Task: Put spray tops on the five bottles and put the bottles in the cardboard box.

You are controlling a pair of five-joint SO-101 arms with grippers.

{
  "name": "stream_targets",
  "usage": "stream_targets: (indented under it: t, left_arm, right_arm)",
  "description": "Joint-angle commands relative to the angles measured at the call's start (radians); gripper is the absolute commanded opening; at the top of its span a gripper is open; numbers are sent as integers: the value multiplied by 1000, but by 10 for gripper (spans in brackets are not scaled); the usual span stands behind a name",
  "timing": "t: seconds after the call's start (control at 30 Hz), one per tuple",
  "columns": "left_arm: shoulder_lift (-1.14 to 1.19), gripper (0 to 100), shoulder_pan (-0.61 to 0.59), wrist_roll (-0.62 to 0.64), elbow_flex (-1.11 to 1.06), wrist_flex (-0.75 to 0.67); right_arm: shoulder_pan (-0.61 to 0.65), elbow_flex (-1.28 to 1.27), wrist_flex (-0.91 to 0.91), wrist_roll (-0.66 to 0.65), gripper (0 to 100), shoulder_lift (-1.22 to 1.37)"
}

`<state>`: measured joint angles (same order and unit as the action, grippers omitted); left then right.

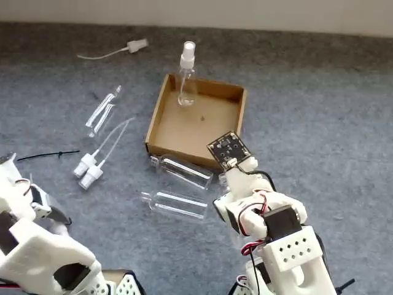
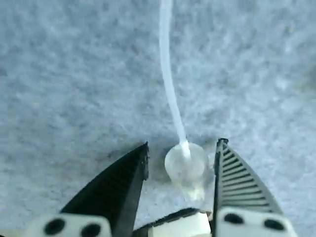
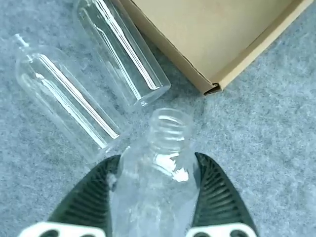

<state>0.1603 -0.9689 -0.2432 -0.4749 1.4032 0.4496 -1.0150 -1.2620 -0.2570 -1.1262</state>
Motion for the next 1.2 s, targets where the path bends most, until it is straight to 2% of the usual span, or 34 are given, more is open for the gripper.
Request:
stream_targets:
  t: [0.0, 0.07, 0.2, 0.33, 0.53, 0.63, 0.8, 0.97, 1.17]
  left_arm:
    - [-154, 221, -39, -172, 44, -49]
    - [-240, 221, -38, -315, 41, -40]
    - [-412, 217, -1, -687, 36, -34]
    - [-541, 216, 44, -1017, 25, 34]
    - [-670, 194, 85, -1765, -200, 51]
    - [-731, 194, 90, -2027, -343, 11]
    - [-794, 194, 91, -2222, -512, -147]
    - [-811, 254, 91, -2240, -552, -212]
    - [-812, 229, 42, -2254, -495, -206]
  right_arm:
    - [-10, 65, -2, 9, 19, 7]
    - [-10, 65, -2, 9, 19, 7]
    - [-10, 64, -2, 9, 19, 7]
    - [-10, 64, -1, 9, 19, 7]
    - [-10, 64, -1, 9, 19, 7]
    - [-10, 64, -1, 8, 19, 7]
    - [-10, 64, -1, 8, 19, 7]
    - [-10, 65, -1, 8, 19, 10]
    - [-10, 65, -1, 6, 19, 10]
